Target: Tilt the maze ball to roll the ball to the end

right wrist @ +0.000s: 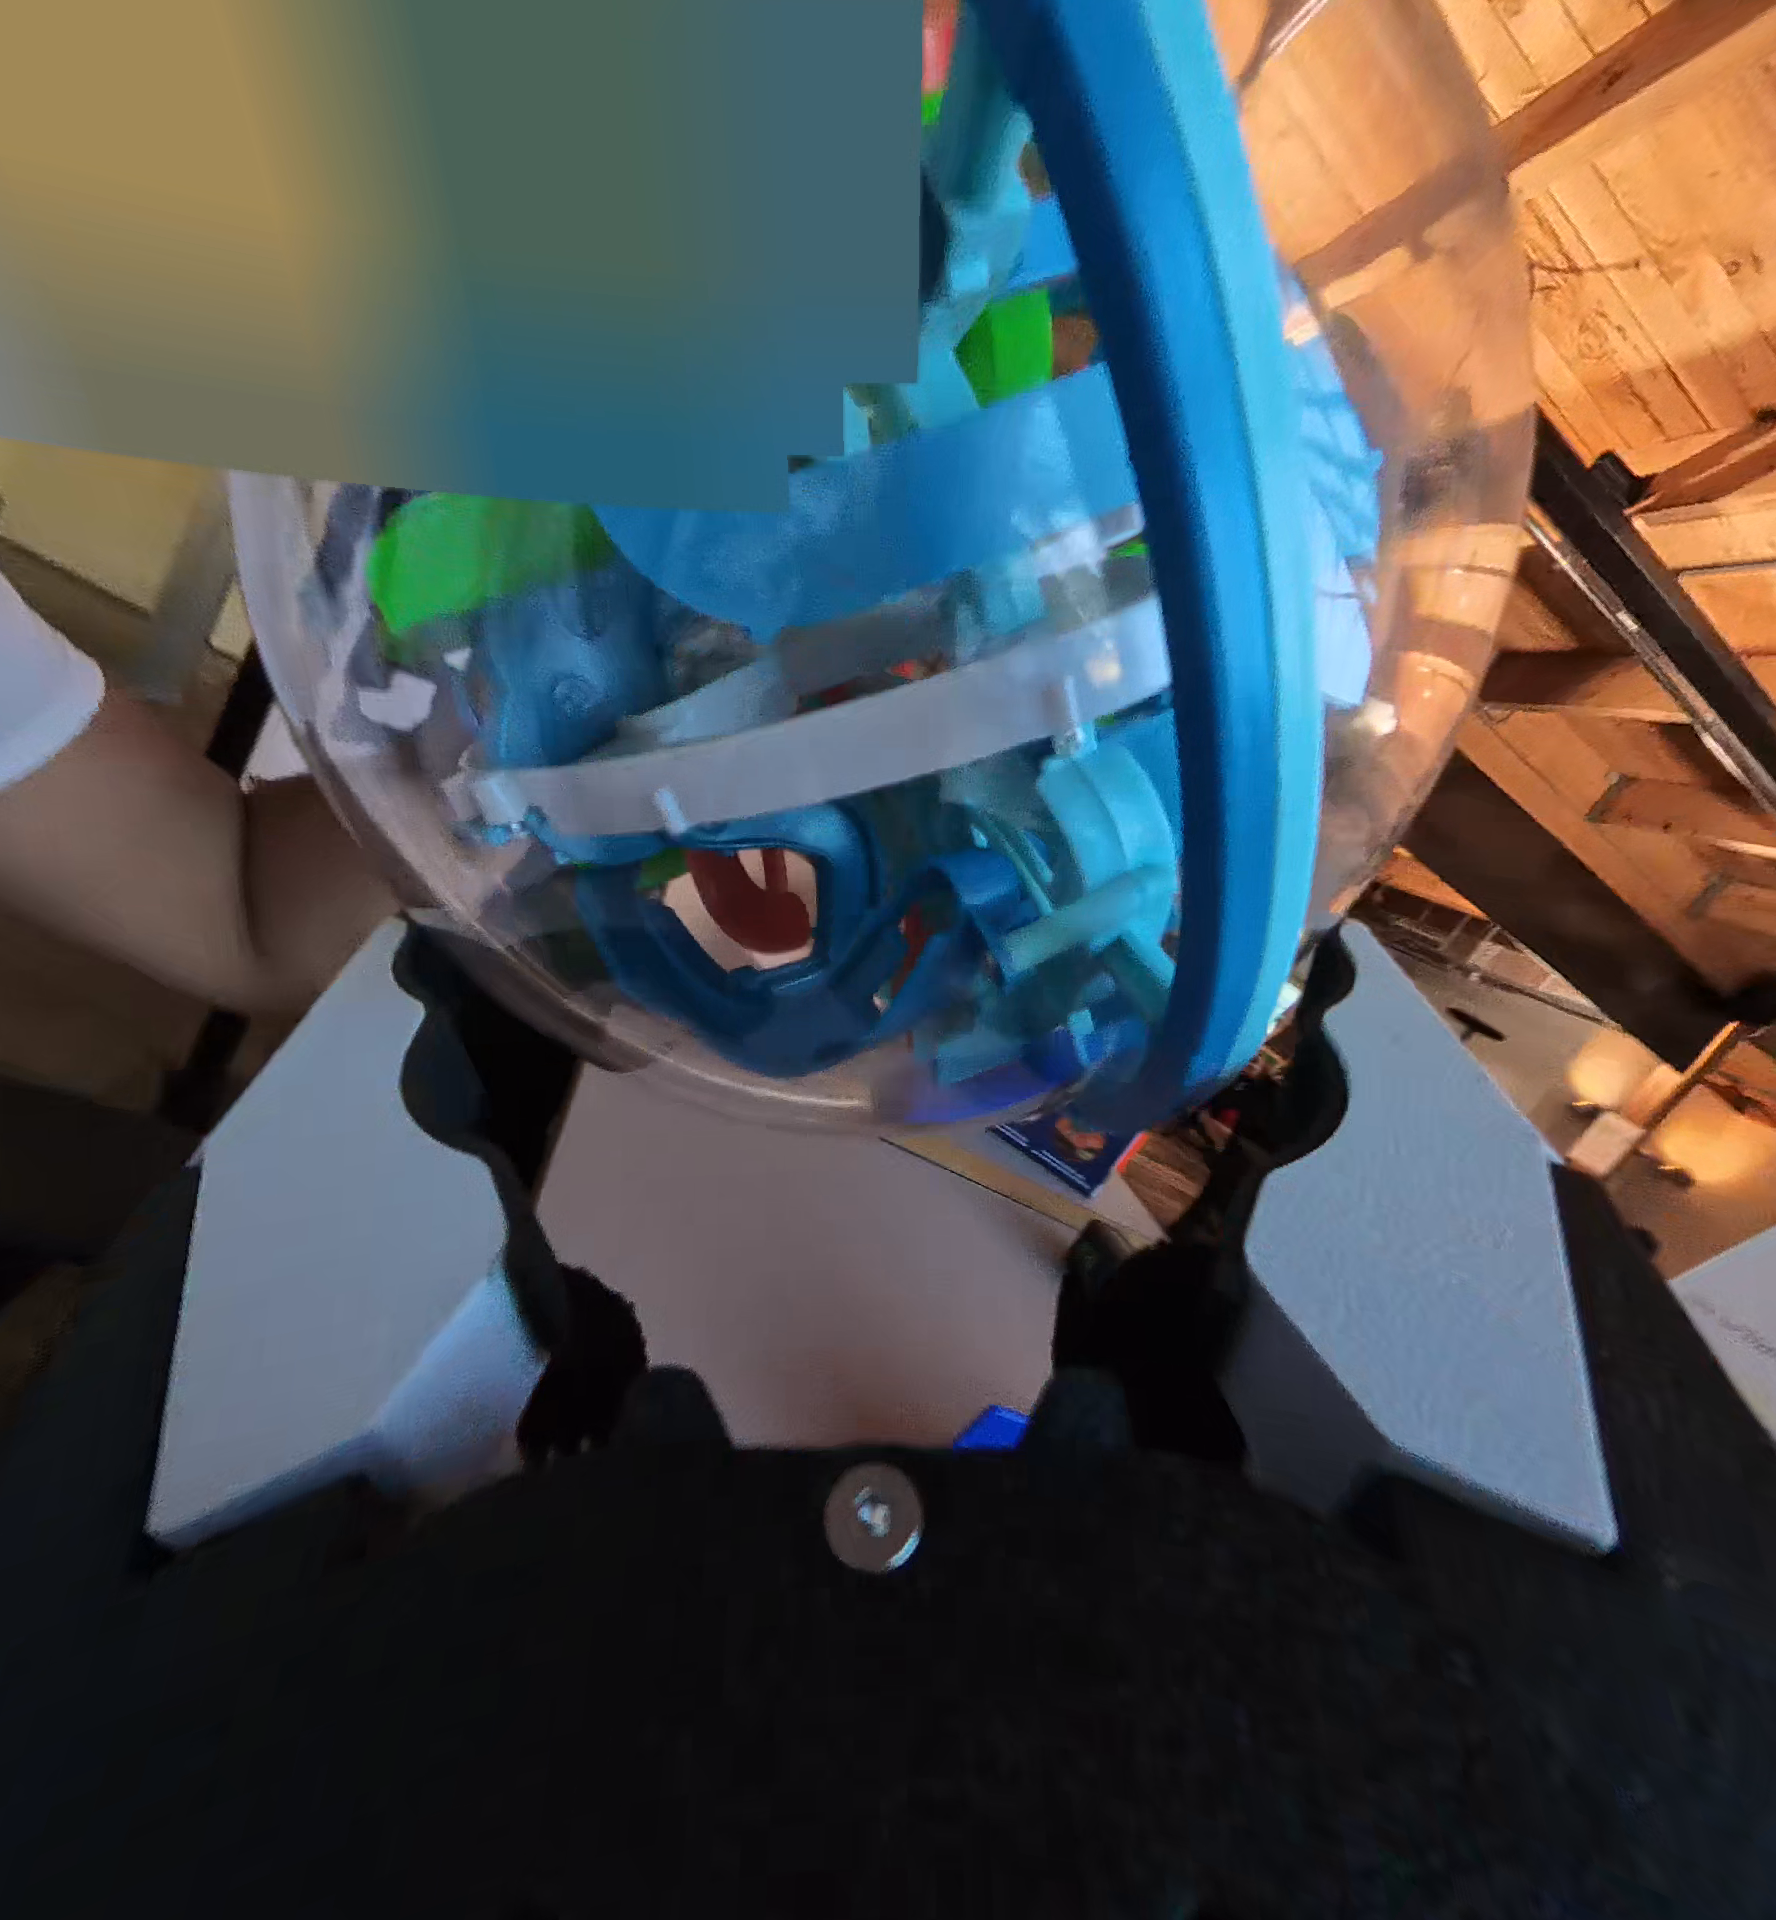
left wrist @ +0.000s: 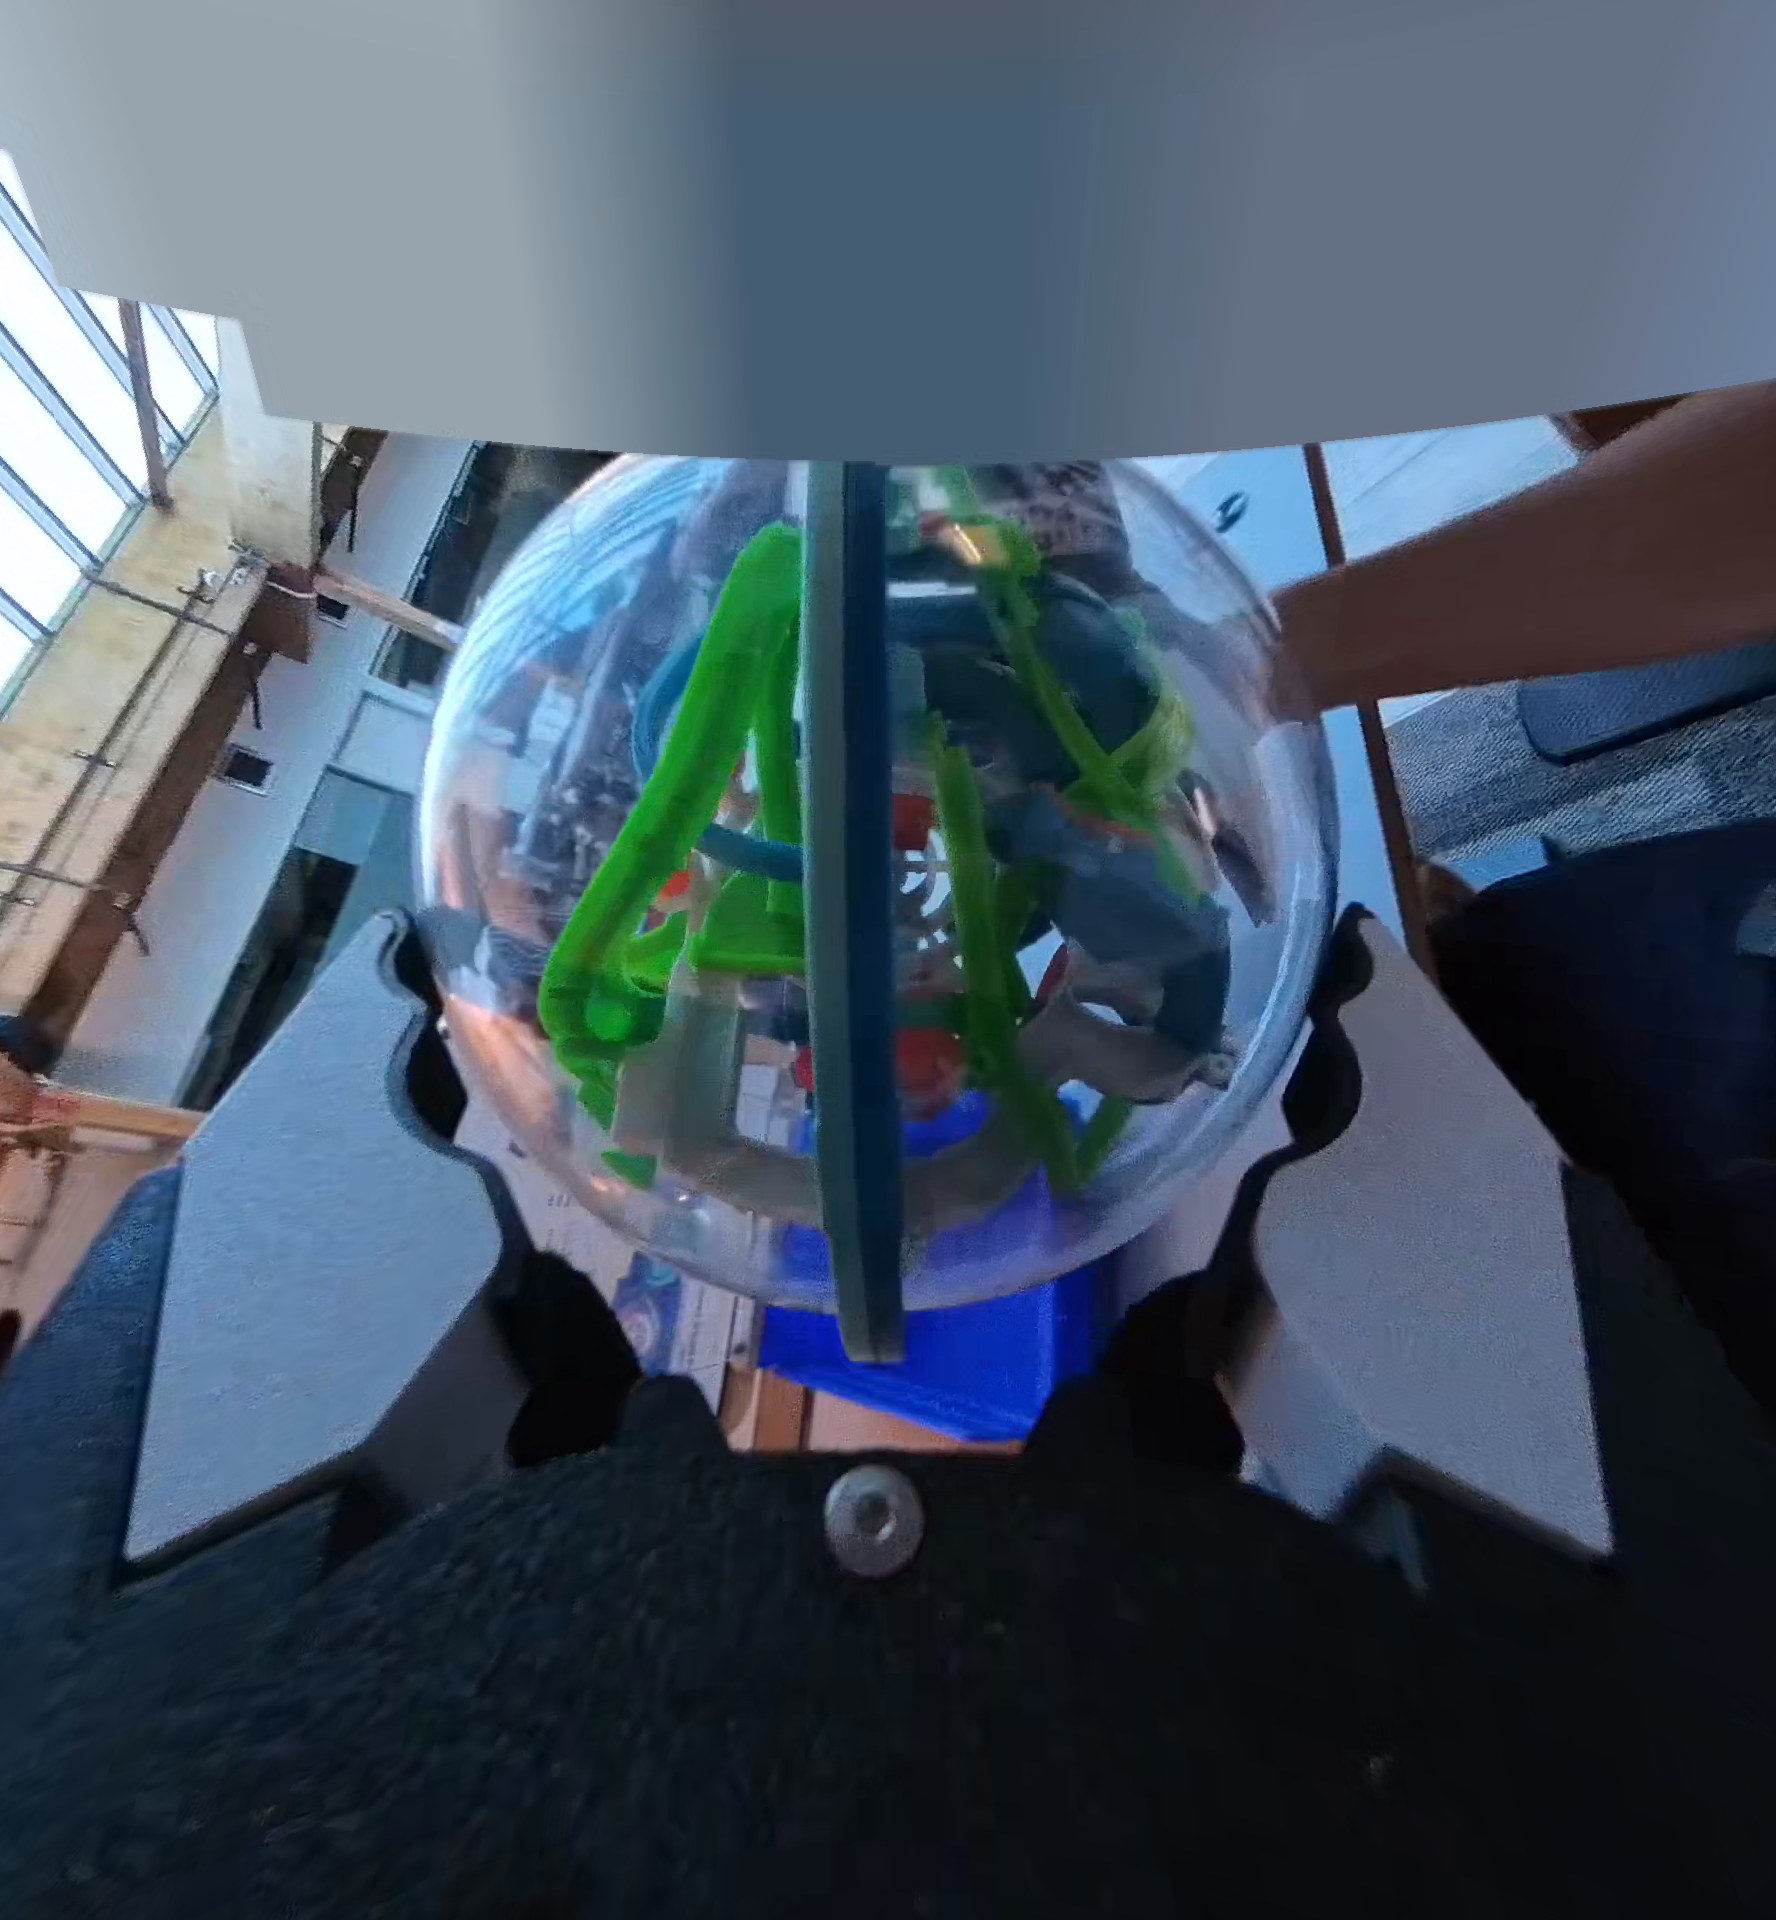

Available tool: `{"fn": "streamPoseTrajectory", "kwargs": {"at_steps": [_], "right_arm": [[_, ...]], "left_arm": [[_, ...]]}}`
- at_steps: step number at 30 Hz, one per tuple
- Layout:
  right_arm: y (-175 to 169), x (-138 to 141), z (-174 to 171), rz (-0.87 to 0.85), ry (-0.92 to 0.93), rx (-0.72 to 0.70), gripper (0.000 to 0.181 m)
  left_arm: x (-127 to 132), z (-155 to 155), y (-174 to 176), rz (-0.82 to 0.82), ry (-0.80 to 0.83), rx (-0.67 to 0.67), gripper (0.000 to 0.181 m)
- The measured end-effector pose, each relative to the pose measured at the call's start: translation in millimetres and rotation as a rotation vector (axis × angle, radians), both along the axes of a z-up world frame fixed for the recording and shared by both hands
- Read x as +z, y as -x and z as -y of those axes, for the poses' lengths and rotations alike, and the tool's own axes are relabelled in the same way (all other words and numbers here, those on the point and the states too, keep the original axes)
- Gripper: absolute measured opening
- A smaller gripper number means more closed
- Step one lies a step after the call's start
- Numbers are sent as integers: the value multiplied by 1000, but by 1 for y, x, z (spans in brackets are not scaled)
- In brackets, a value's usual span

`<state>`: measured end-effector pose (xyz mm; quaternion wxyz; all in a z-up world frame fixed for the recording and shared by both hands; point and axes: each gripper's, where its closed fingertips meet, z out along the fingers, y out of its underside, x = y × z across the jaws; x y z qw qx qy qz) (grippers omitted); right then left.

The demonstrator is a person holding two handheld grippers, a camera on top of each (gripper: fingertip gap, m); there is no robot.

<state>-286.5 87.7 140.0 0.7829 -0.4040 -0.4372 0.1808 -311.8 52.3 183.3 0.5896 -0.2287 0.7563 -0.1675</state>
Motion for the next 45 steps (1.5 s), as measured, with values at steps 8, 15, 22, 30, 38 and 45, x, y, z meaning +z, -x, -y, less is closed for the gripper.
{"fn": "streamPoseTrajectory", "kwargs": {"at_steps": [8, 15, 22, 30, 38, 45], "right_arm": [[-7, -11, -22, -87, 196, 47, 155], [-16, -20, -45, -170, 321, 56, 155], [-6, -22, -47, -146, 330, 72, 155], [-6, -15, -44, -153, 287, 59, 154], [-14, -14, -45, -159, 294, 39, 154], [-30, 0, -35, -103, 178, -81, 154]], "left_arm": [[-1, -30, -14, -30, 214, 0, 159], [-7, -62, -25, -85, 353, 9, 159], [3, -52, -24, -88, 301, -35, 159], [4, -53, -19, -91, 281, -14, 159], [-1, -61, -22, -81, 318, -6, 159], [-10, -67, -23, -51, 296, -15, 159]]}}
